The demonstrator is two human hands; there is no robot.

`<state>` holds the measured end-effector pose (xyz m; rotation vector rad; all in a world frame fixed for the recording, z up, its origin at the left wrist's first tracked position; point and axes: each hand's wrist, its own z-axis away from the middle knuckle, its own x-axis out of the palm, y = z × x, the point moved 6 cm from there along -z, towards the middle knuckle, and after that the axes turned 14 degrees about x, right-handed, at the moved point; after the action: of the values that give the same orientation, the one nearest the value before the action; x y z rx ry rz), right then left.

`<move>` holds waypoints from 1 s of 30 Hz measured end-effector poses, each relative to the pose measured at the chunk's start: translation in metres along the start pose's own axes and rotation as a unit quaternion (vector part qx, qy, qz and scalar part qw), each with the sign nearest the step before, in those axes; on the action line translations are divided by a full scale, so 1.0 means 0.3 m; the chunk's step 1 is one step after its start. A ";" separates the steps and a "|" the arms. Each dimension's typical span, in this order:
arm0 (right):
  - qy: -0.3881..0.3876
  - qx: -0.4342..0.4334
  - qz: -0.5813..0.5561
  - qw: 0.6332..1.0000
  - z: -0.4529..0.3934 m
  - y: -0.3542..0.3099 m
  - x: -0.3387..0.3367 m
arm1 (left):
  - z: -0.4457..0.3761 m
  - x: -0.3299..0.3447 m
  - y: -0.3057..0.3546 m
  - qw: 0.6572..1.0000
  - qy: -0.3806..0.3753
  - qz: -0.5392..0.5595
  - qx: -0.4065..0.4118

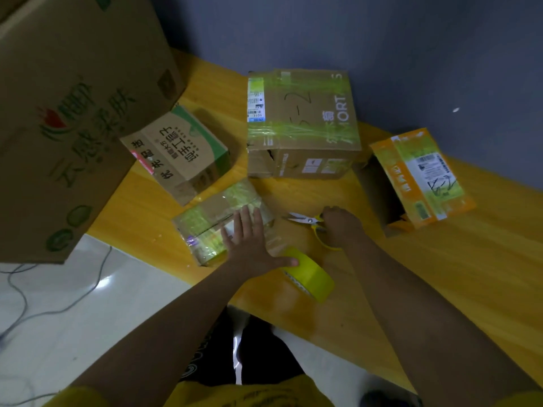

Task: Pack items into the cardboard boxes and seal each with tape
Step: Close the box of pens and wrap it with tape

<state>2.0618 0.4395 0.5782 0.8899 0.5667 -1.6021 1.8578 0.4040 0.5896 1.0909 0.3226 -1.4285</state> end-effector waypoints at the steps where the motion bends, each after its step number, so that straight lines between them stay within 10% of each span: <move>1: -0.022 -0.002 -0.018 1.000 0.008 0.009 -0.023 | 0.001 0.002 0.000 1.000 0.000 0.005 0.001; 15: -0.236 -0.032 0.147 0.960 0.136 -0.069 -0.265 | 0.026 -0.018 0.021 0.999 0.029 0.009 0.025; 30: -0.282 -0.074 0.117 0.949 0.066 -0.066 -0.178 | 0.001 -0.008 -0.045 0.992 0.097 0.031 0.076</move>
<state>2.0407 0.4607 0.6304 0.3389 0.1621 -1.4822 1.8454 0.4082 0.5862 1.3587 0.3193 -1.3110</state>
